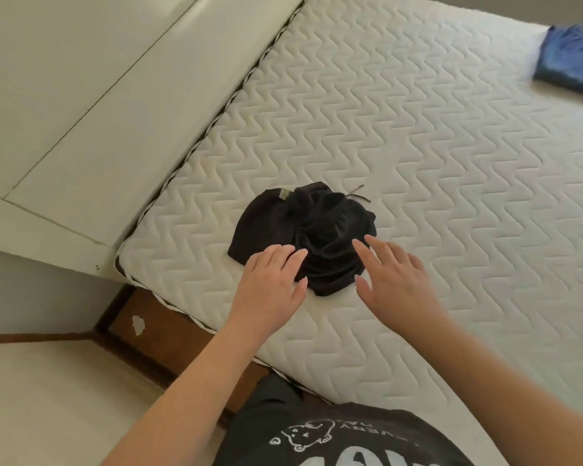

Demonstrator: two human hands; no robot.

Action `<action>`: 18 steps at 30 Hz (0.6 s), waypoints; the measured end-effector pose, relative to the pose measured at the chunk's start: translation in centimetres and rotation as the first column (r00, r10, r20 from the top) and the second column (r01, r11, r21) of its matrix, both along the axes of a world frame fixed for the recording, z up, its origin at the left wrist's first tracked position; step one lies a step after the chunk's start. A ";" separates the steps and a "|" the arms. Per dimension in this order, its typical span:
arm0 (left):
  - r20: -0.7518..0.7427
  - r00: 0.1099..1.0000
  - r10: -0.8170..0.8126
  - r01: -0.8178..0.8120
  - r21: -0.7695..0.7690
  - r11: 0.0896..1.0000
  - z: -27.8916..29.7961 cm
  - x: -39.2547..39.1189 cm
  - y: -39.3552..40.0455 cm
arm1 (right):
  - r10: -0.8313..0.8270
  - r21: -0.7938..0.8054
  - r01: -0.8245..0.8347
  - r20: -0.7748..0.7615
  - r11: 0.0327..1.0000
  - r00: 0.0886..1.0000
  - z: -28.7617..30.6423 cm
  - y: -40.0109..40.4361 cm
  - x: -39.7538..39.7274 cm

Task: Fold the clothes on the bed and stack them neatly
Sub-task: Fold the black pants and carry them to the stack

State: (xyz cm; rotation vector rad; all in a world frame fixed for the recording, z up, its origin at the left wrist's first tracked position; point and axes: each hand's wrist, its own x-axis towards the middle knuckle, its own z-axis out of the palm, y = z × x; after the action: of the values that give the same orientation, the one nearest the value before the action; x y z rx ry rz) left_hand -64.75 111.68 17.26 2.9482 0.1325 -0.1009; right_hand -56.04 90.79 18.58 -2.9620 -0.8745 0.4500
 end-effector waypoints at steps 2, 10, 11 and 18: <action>-0.013 0.999 -0.050 0.050 0.001 0.999 -0.6 1.3 2.5 | -0.035 -0.013 0.035 -0.023 0.999 0.999 -1.0 1.8 0.5; -0.107 0.969 -0.223 0.224 -0.006 0.975 -4.9 8.1 9.3 | -0.202 -0.051 0.198 -0.086 0.979 0.976 -5.1 6.9 1.8; -0.123 0.964 -0.235 0.234 -0.016 0.972 -5.5 8.8 9.3 | -0.209 -0.058 0.204 -0.097 0.977 0.973 -5.5 7.0 1.7; -0.151 0.948 -0.279 0.279 -0.019 0.960 -9.6 11.9 9.9 | -0.129 -0.134 0.110 -0.138 0.985 0.982 -10.1 8.3 5.7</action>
State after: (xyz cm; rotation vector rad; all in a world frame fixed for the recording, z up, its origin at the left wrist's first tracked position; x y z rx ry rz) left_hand -52.88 121.57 7.69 2.9395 -0.2660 -0.3665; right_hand -50.39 99.12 8.53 -3.0234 -0.6733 0.7310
